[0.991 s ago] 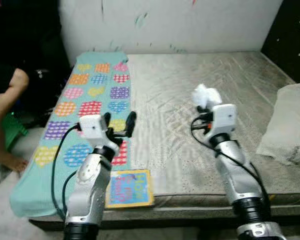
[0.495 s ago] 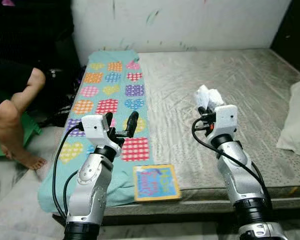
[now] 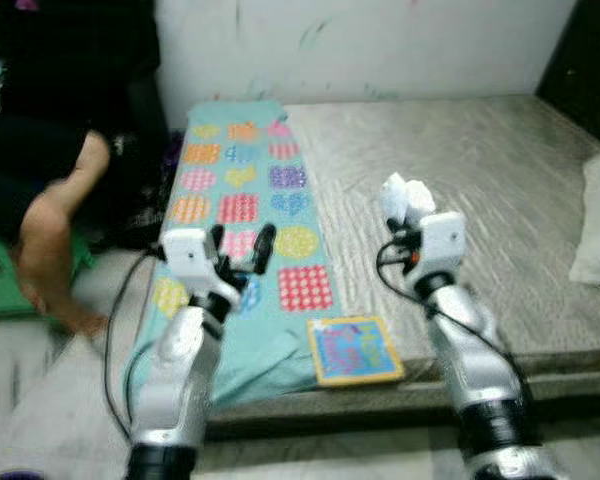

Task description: Clean up the room

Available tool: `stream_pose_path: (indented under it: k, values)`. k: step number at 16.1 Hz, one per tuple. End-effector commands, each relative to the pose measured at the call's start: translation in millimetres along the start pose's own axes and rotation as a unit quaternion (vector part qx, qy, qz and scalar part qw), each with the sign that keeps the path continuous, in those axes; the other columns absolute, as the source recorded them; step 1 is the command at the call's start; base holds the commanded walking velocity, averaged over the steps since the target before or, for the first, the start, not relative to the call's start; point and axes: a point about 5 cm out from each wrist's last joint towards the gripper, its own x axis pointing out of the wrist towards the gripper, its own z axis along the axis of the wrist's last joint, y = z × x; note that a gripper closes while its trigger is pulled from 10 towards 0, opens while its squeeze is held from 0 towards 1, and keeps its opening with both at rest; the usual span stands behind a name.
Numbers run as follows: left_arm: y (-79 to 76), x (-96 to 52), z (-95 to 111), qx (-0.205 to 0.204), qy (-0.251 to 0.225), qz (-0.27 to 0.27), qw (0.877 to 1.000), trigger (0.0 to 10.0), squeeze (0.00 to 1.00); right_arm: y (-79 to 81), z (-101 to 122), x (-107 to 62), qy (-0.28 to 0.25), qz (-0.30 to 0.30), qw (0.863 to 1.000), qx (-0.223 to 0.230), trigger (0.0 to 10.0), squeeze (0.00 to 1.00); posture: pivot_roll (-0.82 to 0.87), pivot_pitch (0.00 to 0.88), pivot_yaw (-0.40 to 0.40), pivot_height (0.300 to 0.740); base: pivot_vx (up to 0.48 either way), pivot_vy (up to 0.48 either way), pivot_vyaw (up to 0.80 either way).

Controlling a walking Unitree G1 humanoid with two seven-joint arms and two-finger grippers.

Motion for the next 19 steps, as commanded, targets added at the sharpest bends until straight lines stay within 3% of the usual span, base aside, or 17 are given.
stream_pose_path:
  k: [1, 5, 13, 15, 19]
  values:
    - [1.2, 1.3, 3.9, 0.005, -0.006, 0.006, 1.0, 10.0, 0.0, 1.7, 7.5, 2.0, -0.015, 0.008, 1.0, -0.004, 10.0, 0.0, -0.08, 0.0, 0.023, 0.74, 0.0, 0.0, 0.0]
    - [1.7, 2.0, 5.5, 0.007, -0.009, 0.011, 1.0, 10.0, 0.0, 3.4, 11.2, 3.1, -0.023, 0.014, 1.0, -0.014, 10.0, 0.0, -0.09, 0.0, 0.024, 0.74, 0.0, 0.0, 0.0]
    - [2.6, 2.6, 7.2, 0.007, -0.012, 0.016, 1.0, 10.0, 0.0, 6.6, 10.8, 3.1, -0.022, 0.021, 0.999, -0.022, 10.0, 0.0, -0.09, 0.0, 0.019, 0.74, 0.0, 0.0, 0.8]
    - [2.7, 2.6, 7.3, 0.002, -0.012, 0.015, 1.0, 10.0, 0.0, 6.0, 10.8, 3.3, -0.021, 0.019, 0.999, -0.022, 10.0, 0.0, -0.09, 0.0, 0.019, 0.74, 0.0, 0.0, 0.21]
    - [1.7, 3.1, 7.5, 0.002, -0.012, 0.01, 1.0, 10.0, 0.0, 5.0, 10.0, 2.5, -0.02, 0.016, 0.999, -0.018, 10.0, 0.0, -0.09, 0.0, 0.022, 0.74, 0.0, 0.48, 0.0]
